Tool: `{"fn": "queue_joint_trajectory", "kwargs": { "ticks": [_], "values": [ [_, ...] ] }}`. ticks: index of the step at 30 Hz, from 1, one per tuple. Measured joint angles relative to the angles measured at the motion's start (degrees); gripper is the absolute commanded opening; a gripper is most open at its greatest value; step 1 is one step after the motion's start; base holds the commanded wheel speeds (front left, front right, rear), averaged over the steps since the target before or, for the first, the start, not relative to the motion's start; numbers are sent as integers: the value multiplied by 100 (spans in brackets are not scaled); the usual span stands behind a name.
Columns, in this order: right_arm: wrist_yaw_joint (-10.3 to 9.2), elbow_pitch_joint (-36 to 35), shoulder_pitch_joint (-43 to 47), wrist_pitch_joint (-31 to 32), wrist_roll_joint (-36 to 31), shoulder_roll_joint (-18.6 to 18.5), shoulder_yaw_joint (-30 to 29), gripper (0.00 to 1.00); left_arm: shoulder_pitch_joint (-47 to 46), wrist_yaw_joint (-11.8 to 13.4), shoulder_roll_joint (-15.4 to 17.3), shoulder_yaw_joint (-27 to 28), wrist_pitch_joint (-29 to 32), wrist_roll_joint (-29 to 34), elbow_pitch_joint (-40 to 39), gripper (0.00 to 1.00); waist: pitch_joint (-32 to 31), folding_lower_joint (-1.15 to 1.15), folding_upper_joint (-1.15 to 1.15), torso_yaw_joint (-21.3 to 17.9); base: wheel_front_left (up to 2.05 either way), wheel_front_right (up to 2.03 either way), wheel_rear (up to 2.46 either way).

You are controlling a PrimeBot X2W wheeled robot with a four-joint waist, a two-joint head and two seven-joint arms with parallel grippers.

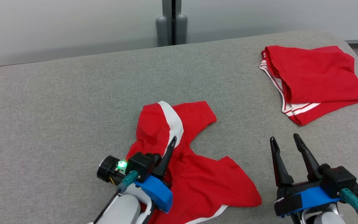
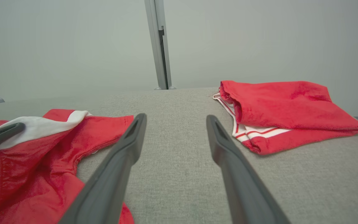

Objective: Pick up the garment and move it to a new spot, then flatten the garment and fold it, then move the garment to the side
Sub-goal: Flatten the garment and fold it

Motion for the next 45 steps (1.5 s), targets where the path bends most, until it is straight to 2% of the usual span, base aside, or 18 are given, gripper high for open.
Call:
{"fn": "queue_joint_trajectory", "kwargs": {
  "ticks": [7, 12, 17, 21, 22, 23, 24, 29, 37, 45],
  "values": [
    [0, 22, 19, -1, 8, 4, 16, 100, -92, 29, 689, 628, 0, 145, -421, 0, -121, 0, 0, 216, 0, 0, 0],
    [0, 53, 17, -1, 8, 7, 55, 100, -263, 49, 1188, 1160, 0, 115, -520, 0, -139, 0, 0, 214, 0, 0, 0],
    [0, 115, 13, -1, 16, 4, 18, 100, -298, 71, 1425, 1556, 0, -20, -257, 0, -66, 0, 0, 107, 0, 0, 0],
    [0, 185, 13, -1, 19, 3, -60, 100, -287, 77, 1450, 1760, -1, -123, 133, 0, -8, 0, 0, 57, 0, 0, 0],
    [0, 199, 14, -1, 21, 3, -68, 100, -261, 81, 1432, 1781, 0, -122, 222, 7, -1, 0, 0, 53, 0, 0, 0],
    [0, 208, 15, 0, 25, 3, -73, 100, -227, 93, 1404, 1807, 0, -121, 288, 60, 4, 0, 0, 52, 0, 0, 0],
    [0, 212, 15, -1, 27, 3, -81, 100, -202, 94, 1372, 1837, 0, -121, 346, 100, 9, 0, 0, 55, 0, 0, 0],
    [0, 267, 21, -1, 34, 4, -121, 100, -55, 96, 1172, 2009, 0, -74, 324, 100, -55, 0, 0, 169, 0, 0, 0],
    [0, 292, 93, 0, 33, 3, -170, 100, 561, 96, 758, 2308, 0, 69, -220, 100, -281, 0, 0, 490, 0, 0, 0],
    [0, 303, 188, -1, 52, 5, -197, 100, 1082, 57, 549, 2583, 0, 347, -918, 100, -468, 0, 0, 799, 0, 0, 0]
  ]
}}
